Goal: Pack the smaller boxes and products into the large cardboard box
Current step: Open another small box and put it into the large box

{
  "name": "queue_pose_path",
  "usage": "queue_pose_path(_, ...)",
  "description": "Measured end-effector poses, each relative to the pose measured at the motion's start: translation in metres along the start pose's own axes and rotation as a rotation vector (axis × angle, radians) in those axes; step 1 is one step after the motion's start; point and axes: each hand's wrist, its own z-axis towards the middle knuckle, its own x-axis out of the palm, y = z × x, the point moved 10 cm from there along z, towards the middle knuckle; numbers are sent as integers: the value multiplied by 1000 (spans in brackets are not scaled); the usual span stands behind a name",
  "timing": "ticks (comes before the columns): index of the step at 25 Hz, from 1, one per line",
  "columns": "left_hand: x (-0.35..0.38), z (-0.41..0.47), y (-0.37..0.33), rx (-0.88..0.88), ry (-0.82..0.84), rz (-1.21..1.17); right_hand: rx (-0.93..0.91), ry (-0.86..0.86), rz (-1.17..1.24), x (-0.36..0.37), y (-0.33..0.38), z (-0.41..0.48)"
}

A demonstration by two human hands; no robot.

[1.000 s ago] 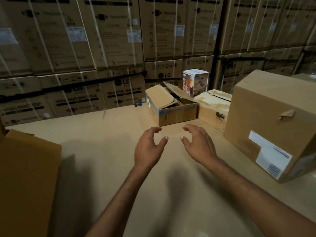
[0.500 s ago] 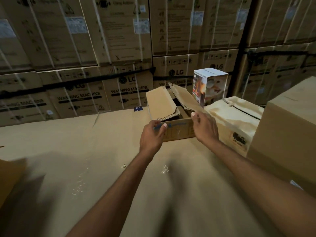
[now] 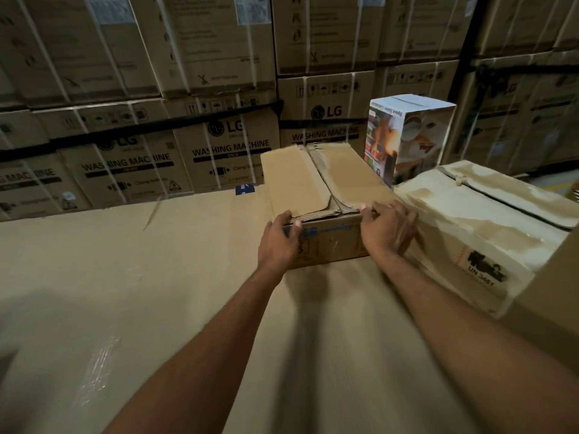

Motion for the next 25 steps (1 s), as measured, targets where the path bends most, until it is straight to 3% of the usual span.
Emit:
queue_pose_path(6,-17,-14,-14,27,-97,5,166,59,287,10,-4,0)
queue_pose_path(10,-69,-45,8,-106,-191,104,326,201,231,-8,-16,-36)
queue_pose_path(12,-97,-69,49,-260,-226,10,358,329,189,-12,-30,-62)
queue_pose_path(16,-103,-117,76,-337,-126,-149,355,470,347,-30,-19,-109)
queue_pose_path(20,-136,-178,65,-336,-150,-258,374,440,454,-80,-2,-166)
queue_pose_path(25,-203,-274,56,-293,-222,-349,253,343,495,-177,40,-237)
